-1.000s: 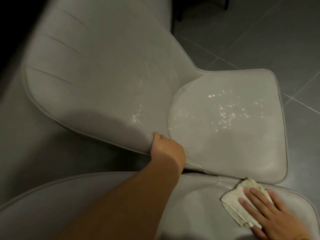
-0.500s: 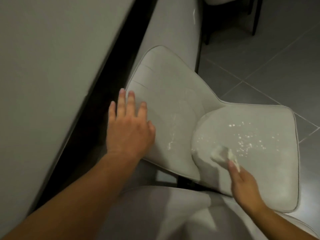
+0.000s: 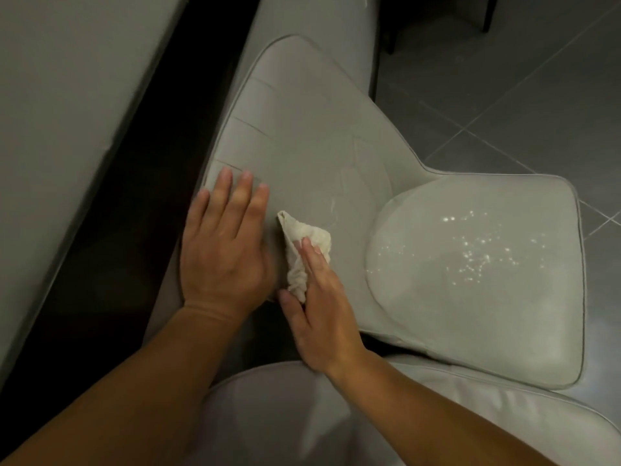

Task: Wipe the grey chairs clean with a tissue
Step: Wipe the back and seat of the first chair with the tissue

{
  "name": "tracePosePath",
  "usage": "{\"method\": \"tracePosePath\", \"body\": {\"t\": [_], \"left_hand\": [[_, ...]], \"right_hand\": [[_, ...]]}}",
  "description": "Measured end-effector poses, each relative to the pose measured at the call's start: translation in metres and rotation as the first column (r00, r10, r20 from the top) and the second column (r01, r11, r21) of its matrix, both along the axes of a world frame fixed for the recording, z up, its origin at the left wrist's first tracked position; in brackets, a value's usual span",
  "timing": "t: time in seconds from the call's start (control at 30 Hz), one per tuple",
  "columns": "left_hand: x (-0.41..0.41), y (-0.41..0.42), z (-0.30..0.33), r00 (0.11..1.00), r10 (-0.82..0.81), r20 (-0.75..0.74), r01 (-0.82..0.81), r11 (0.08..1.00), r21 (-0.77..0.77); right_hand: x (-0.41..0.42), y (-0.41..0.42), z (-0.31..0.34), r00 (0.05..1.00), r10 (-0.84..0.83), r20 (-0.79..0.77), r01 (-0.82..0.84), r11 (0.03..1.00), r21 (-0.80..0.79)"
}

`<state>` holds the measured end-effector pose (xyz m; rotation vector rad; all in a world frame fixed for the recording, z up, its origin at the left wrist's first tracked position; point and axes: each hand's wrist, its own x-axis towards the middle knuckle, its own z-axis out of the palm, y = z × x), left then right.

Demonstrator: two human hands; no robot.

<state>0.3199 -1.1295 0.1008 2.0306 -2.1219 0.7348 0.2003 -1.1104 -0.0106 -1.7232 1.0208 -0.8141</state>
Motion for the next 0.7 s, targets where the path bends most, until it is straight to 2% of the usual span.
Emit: {"method": "tracePosePath", "body": {"t": [0.13, 0.3, 0.47, 0.53, 0.6, 0.67, 0.7], "left_hand": [[0.000, -0.004, -0.007, 0.999, 0.030, -0.025, -0.033, 0.994, -0.103], [-0.002, -0.003, -0.012, 0.997, 0.047, -0.058, -0.056, 0.984, -0.168], [-0.006, -0.003, -0.012, 0.991, 0.092, -0.093, -0.107, 0.978, -0.177], [-0.005, -0.002, -0.013, 0.993, 0.093, -0.079, -0.106, 0.978, -0.180], [-0.005, -0.001, -0.014, 0.994, 0.089, -0.059, -0.099, 0.976, -0.193], [-0.004, -0.001, -0.015, 0.996, 0.079, -0.038, -0.086, 0.974, -0.212], [-0.004, -0.001, -0.016, 0.997, 0.073, -0.028, -0.078, 0.973, -0.217]], "right_hand": [[0.004, -0.004, -0.003, 0.999, -0.021, -0.048, 0.019, 0.999, -0.041], [0.015, -0.017, 0.003, 0.943, -0.214, 0.256, 0.204, 0.977, 0.064], [0.017, -0.014, -0.021, 0.957, -0.111, 0.270, 0.139, 0.987, -0.086], [0.009, -0.018, -0.034, 0.969, -0.041, 0.242, 0.073, 0.990, -0.121], [0.000, -0.021, -0.048, 0.986, -0.018, 0.168, 0.033, 0.996, -0.088], [-0.010, -0.020, -0.067, 0.998, -0.050, 0.034, 0.049, 0.999, 0.024], [-0.015, -0.019, -0.076, 0.995, -0.086, -0.053, 0.093, 0.985, 0.146]]}}
